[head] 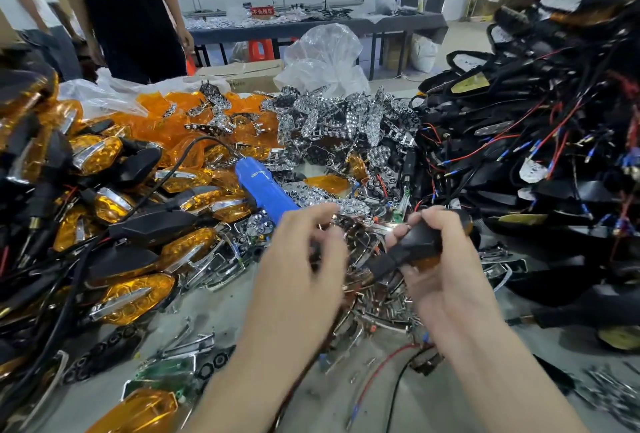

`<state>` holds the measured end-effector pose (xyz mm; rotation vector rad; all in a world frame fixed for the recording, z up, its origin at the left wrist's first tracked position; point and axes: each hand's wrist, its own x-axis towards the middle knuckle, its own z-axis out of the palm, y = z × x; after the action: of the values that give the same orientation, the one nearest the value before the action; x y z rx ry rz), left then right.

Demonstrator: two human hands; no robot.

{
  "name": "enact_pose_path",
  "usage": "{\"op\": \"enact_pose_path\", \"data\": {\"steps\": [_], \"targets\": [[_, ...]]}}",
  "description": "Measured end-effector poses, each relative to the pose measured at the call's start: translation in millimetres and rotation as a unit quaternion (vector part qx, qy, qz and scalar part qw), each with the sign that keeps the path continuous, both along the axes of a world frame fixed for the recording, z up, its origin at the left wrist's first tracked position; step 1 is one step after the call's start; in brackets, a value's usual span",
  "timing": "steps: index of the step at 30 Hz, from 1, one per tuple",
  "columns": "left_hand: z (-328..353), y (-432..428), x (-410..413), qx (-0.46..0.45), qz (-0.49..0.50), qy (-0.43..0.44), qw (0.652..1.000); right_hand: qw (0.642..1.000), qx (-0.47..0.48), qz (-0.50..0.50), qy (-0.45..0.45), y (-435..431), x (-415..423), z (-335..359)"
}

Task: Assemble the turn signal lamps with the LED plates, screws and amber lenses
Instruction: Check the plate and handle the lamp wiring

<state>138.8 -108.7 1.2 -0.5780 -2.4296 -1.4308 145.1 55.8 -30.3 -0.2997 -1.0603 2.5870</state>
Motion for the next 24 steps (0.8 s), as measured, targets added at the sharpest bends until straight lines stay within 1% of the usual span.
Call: {"op": "enact_pose_path", "data": {"steps": [1,2,4,5,6,8,11,12,14,17,21,22,24], "targets": [[4,-6,-15,0.017,0.044,-0.038,0.998,1.0,-0.009,-0.005,0.012,0,2,6],[6,-10,-32,-0.019,0.09,-0.079,0.993,1.0,-0.008,-0.012,0.013,1,0,6],[7,-15,-64,-0.136,0.14,-0.164,0.967,1.0,-0.012,-0.005,0.0,-1,1,4],[7,-16,-77,-0.178,0.155,-0.192,0.953,1.0,-0.017,-0.005,-0.015,-3,3,5],[7,-15,-88,-0.201,0.171,-0.208,0.942,0.999,-0.018,-0.002,-0.035,-3,2,7],[8,-11,-105,-0.211,0.186,-0.237,0.93,0.998,-0.028,-0.009,-0.061,-4,1,10],[7,-5,-122,-0.221,0.208,-0.265,0.915,0.997,-0.04,-0.016,-0.058,-5,0,12],[7,-4,-126,-0.215,0.212,-0.274,0.913,0.997,-0.044,-0.011,-0.055,-6,1,13],[7,-4,-130,-0.175,0.21,-0.292,0.917,0.997,-0.058,0.002,-0.047,-7,2,13],[8,-9,-132,-0.093,0.187,-0.313,0.927,0.997,-0.07,0.025,-0.018,-6,3,12],[6,-18,-126,0.03,0.147,-0.311,0.939,0.995,-0.065,0.067,0.024,-5,6,13],[6,-20,-126,0.047,0.143,-0.306,0.94,0.994,-0.066,0.076,0.035,-4,6,13],[6,-23,-125,0.037,0.142,-0.297,0.944,0.993,-0.065,0.084,0.046,-3,7,14]]}}
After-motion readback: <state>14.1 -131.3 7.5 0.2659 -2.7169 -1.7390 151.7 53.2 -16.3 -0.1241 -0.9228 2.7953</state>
